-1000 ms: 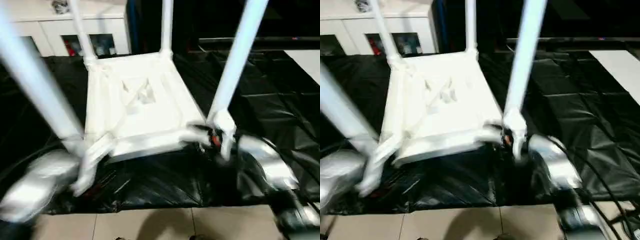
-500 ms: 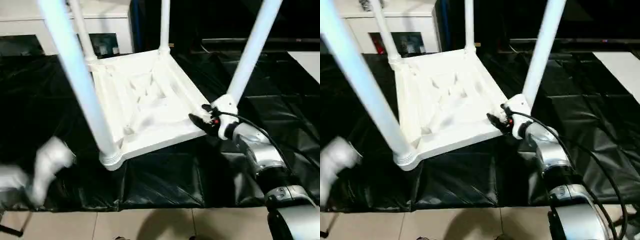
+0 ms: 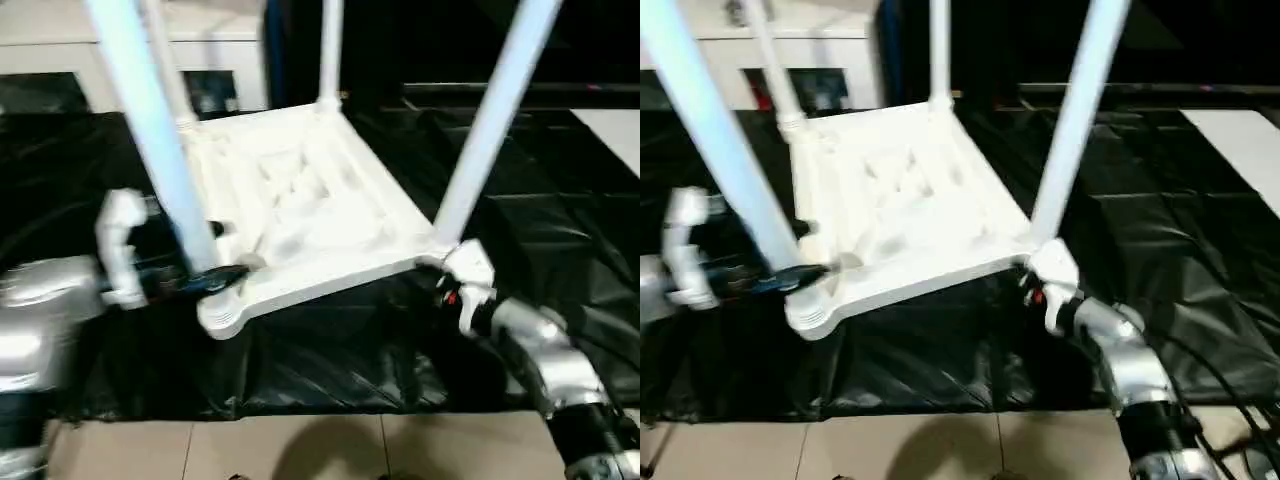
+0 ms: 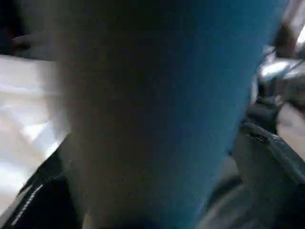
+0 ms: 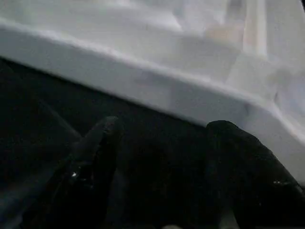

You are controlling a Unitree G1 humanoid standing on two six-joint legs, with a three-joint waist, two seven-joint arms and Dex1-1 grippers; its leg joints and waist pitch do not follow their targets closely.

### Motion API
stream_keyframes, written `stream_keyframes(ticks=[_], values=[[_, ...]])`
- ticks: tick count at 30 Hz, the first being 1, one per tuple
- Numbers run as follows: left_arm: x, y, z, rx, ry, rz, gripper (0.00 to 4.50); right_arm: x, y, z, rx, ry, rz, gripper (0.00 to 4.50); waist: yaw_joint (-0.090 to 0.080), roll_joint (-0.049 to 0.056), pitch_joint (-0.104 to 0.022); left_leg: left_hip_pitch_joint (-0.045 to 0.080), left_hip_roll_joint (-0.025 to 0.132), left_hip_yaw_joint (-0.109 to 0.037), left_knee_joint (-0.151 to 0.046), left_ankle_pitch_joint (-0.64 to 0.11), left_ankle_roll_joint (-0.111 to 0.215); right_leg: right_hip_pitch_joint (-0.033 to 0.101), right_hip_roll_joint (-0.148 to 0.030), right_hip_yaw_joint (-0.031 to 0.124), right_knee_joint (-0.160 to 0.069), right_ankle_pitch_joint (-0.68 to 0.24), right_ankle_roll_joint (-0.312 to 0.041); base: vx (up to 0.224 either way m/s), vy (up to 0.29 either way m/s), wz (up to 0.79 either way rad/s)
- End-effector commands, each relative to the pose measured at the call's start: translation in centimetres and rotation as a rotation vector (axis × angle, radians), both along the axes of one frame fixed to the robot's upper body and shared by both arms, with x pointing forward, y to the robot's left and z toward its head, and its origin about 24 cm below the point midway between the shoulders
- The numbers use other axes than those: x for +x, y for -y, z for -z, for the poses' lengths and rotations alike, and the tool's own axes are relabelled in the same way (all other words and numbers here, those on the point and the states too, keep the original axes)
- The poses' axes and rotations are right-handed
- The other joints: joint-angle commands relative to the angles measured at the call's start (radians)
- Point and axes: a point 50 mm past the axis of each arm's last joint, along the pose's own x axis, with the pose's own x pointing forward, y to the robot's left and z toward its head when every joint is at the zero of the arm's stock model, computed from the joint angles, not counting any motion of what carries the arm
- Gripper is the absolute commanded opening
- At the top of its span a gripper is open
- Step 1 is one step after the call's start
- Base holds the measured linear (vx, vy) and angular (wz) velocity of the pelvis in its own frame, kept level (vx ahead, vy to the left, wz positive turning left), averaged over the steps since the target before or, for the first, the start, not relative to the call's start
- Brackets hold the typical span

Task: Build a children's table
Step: Rotate table base

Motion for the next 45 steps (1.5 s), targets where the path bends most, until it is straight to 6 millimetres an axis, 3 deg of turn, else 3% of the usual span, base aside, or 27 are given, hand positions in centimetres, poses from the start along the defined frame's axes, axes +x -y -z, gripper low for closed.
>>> stream_keyframes(ticks=[1, 3, 4, 5, 11, 14, 15, 18, 21, 25, 27, 34, 36, 38, 41, 45], values=[[0.5, 2.0, -0.3, -0.034, 0.010, 0.073, 4.44, 0.7, -0.6, 0.3, -0.055, -0.004, 0.028, 3.24, 0.000, 0.011, -0.062, 0.022, 0.005, -0.003, -0.079, -0.354, -0.022, 0.032, -0.005, 0.014, -0.063, -0.269, -0.208, 0.000, 0.000, 0.00], [0.9, 3.8, -0.2, -0.056, -0.001, 0.143, 4.44, 1.4, -1.2, 0.5, -0.089, 0.004, 0.054, 3.24, -0.002, 0.011, -0.062, 0.020, 0.004, -0.004, -0.079, -0.362, -0.026, 0.032, -0.007, 0.012, -0.063, -0.288, -0.214, 0.000, 0.000, 0.00], [0.9, 4.0, -0.2, -0.058, -0.003, 0.153, 4.44, 1.6, -1.3, 0.5, -0.092, 0.007, 0.057, 3.24, -0.003, 0.017, -0.062, 0.023, 0.003, -0.004, -0.078, -0.367, -0.027, 0.030, -0.006, 0.013, -0.063, -0.292, -0.212, 0.000, 0.000, 0.00], [0.9, 4.7, -0.2, -0.068, -0.008, 0.184, 4.44, 2.0, -1.7, 0.4, -0.084, 0.015, 0.066, 3.24, -0.005, 0.010, -0.063, 0.019, 0.004, -0.005, -0.077, -0.358, -0.022, 0.035, -0.006, 0.013, -0.061, -0.277, -0.212, 0.000, 0.000, 0.00], [-0.5, 7.7, 0.2, -0.103, -0.076, 0.375, 4.44, 3.5, -3.3, 0.0, -0.074, 0.025, 0.080, 3.24, -0.009, 0.006, -0.068, 0.016, 0.006, -0.002, -0.072, -0.282, -0.001, 0.043, -0.007, 0.013, -0.047, -0.198, -0.242, 0.000, 0.000, 0.00], [-1.1, 8.8, 0.2, -0.137, -0.096, 0.432, 4.44, 3.9, -4.0, -0.3, -0.064, 0.026, 0.066, 3.24, -0.020, 0.006, -0.065, 0.013, 0.005, -0.001, -0.072, -0.288, 0.006, 0.043, -0.006, 0.012, -0.051, -0.214, -0.246, 0.000, 0.000, 0.00], [-1.2, 9.4, 0.1, -0.146, -0.099, 0.447, 4.44, 4.1, -4.3, -0.4, -0.059, 0.025, 0.054, 3.24, -0.022, 0.000, -0.064, 0.012, 0.005, -0.001, -0.071, -0.289, 0.011, 0.045, -0.007, 0.012, -0.052, -0.234, -0.241, 0.000, 0.000, 0.00], [-1.4, 11.1, 0.2, -0.163, -0.100, 0.489, 4.44, 4.4, -5.3, -0.5, -0.057, 0.027, 0.018, 3.24, -0.026, -0.003, -0.062, 0.010, 0.005, -0.001, -0.071, -0.306, 0.012, 0.043, -0.007, 0.012, -0.057, -0.276, -0.232, 0.000, 0.000, 0.00], [-1.4, 12.2, 0.5, -0.145, -0.088, 0.507, 4.44, 4.5, -5.6, -0.4, -0.061, 0.030, 0.021, 3.24, -0.030, -0.008, -0.060, 0.011, 0.005, -0.003, -0.071, -0.326, 0.008, 0.040, -0.008, 0.012, -0.063, -0.329, -0.210, 0.000, 0.000, 0.00], [0.1, 13.7, 1.1, -0.085, -0.036, 0.434, 4.44, 4.8, -6.3, -0.3, -0.067, 0.037, 0.010, 3.24, -0.038, -0.003, -0.061, 0.013, 0.004, -0.004, -0.071, -0.340, 0.006, 0.037, -0.006, 0.012, -0.066, -0.332, -0.204, 0.000, 0.000, 0.00], [0.9, 14.1, 1.1, -0.079, -0.010, 0.400, 4.44, 4.9, -6.9, -0.5, -0.042, 0.043, -0.024, 3.24, -0.048, -0.005, -0.063, 0.006, 0.003, -0.007, -0.071, -0.338, 0.010, 0.045, -0.009, 0.011, -0.066, -0.316, -0.201, 0.000, 0.000, 0.00], [2.3, 16.7, 0.6, -0.102, 0.055, 0.321, 4.44, 4.7, -8.1, -0.4, 0.021, 0.045, -0.067, 3.24, -0.055, -0.001, -0.070, 0.006, 0.005, -0.004, -0.064, -0.288, 0.050, 0.049, -0.009, 0.009, -0.058, -0.200, -0.260, 0.000, 0.000, 0.00], [2.5, 17.2, 0.6, -0.109, 0.070, 0.314, 4.44, 4.8, -8.0, -0.4, 0.028, 0.044, -0.046, 3.24, -0.052, -0.001, -0.070, 0.007, 0.006, -0.004, -0.063, -0.290, 0.057, 0.050, -0.009, 0.008, -0.058, -0.192, -0.271, 0.000, 0.000, 0.00], [2.7, 17.9, 0.7, -0.112, 0.085, 0.290, 4.44, 5.1, -7.3, -0.4, 0.027, 0.049, -0.009, 3.24, -0.053, 0.006, -0.069, 0.009, 0.005, -0.005, -0.064, -0.306, 0.056, 0.048, -0.009, 0.006, -0.060, -0.210, -0.273, 0.000, 0.000, 0.00], [3.2, 17.7, 0.8, -0.098, 0.103, 0.268, 4.44, 5.4, -6.2, -0.7, 0.015, 0.060, 0.026, 3.24, -0.050, 0.001, -0.068, 0.008, 0.005, -0.005, -0.065, -0.320, 0.052, 0.049, -0.010, 0.006, -0.063, -0.229, -0.265, 0.000, 0.000, 0.00], [4.1, 15.1, 1.9, 0.017, 0.118, 0.291, 4.44, 5.4, -2.9, -1.4, 0.003, 0.091, 0.050, 3.24, -0.043, 0.001, -0.071, 0.008, 0.006, -0.005, -0.064, -0.312, 0.061, 0.050, -0.009, 0.007, -0.060, -0.204, -0.265, 0.000, 0.000, 0.00]])
